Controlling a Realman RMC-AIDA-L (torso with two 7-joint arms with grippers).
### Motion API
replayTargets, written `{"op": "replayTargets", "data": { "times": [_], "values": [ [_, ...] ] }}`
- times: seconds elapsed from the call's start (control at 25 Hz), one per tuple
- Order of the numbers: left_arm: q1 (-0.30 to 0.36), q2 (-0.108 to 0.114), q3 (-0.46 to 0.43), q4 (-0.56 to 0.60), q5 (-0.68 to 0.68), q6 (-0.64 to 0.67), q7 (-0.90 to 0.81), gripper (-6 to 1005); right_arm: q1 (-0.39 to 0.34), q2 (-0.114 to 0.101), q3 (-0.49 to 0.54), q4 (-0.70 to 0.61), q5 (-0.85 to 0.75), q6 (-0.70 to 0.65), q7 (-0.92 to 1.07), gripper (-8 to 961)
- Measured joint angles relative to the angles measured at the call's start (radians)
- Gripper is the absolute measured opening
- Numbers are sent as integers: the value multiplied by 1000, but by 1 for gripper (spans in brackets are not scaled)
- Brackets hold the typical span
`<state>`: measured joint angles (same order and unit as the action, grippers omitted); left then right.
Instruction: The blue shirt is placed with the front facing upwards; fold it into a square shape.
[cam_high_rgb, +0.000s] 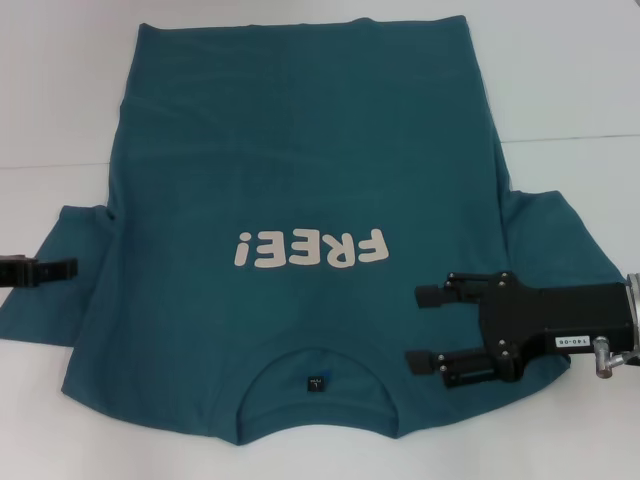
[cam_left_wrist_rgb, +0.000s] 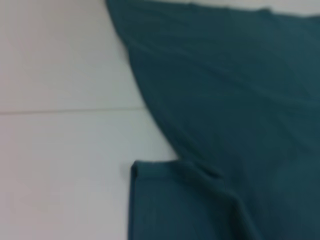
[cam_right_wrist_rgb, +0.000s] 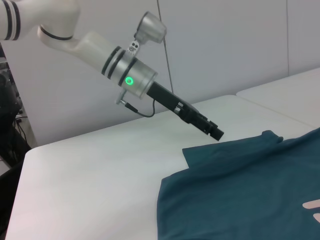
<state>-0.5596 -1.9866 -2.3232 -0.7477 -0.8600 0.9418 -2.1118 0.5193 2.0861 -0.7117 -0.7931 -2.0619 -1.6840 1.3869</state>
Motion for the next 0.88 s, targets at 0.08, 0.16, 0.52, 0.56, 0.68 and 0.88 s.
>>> {"op": "replayTargets", "data": {
  "times": [0.08,0.16,0.52,0.56,0.68,0.88],
  "values": [
    [-22,-1,0,25,50,-31,-24,811,0,0,0,0,0,0,2,910],
    [-33,0,0,45,73,-53,-38,810,0,0,0,0,-1,0,4,910],
    [-43,36,-27,122,87,-99,-96,807,3,0,0,0,0,0,7,910],
    [-44,41,-35,131,87,-101,-98,807,3,0,0,0,0,0,7,910],
    [-46,47,-48,145,87,-102,-100,808,7,0,0,0,-1,0,7,910],
    [-59,56,-49,179,88,-109,-95,806,10,0,0,0,0,0,8,910]
  ]
}}
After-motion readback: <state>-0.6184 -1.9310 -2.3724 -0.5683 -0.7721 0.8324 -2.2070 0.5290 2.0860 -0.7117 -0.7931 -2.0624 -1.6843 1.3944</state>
